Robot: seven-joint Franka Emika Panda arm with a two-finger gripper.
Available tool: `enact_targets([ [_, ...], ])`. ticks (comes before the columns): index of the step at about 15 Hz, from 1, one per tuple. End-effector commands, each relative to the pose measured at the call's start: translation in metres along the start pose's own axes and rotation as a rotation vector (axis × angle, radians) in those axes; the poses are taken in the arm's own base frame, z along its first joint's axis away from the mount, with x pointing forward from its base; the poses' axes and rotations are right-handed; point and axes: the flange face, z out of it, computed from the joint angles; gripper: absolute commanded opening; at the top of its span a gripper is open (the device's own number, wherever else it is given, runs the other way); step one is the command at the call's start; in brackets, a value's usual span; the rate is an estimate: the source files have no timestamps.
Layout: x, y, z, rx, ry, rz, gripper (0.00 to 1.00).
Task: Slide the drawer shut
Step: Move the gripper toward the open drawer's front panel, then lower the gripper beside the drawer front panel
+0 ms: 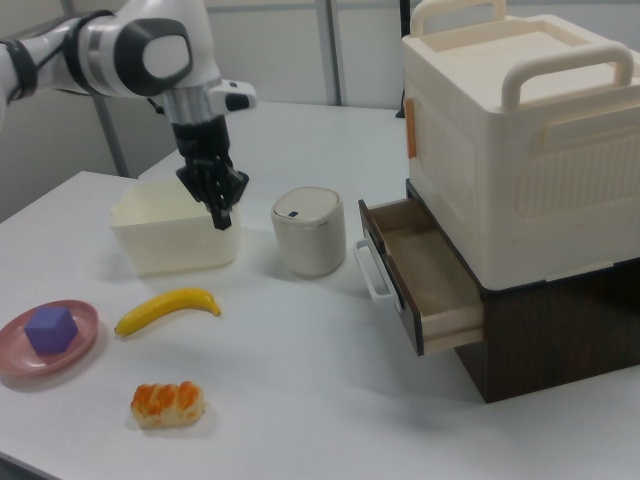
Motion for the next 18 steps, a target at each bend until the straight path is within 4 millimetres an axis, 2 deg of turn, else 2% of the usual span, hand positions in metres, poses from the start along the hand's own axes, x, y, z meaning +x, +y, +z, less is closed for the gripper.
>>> enact_targets([
  [1,0.011,0.032,0.020,0.011,-0.004,0.201,0.09],
  [2,0.014,0.046,0.025,0.014,0.000,0.272,0.09],
  [6,0.027,0.081,0.049,0.037,0.016,0.559,0.10],
  [11,0.043,0.130,0.075,0.050,0.081,0.809,0.10],
  [12,0.043,0.146,0.080,0.053,0.093,0.862,0.10],
  [18,0.051,0.177,0.110,0.047,0.104,0.953,0.10],
])
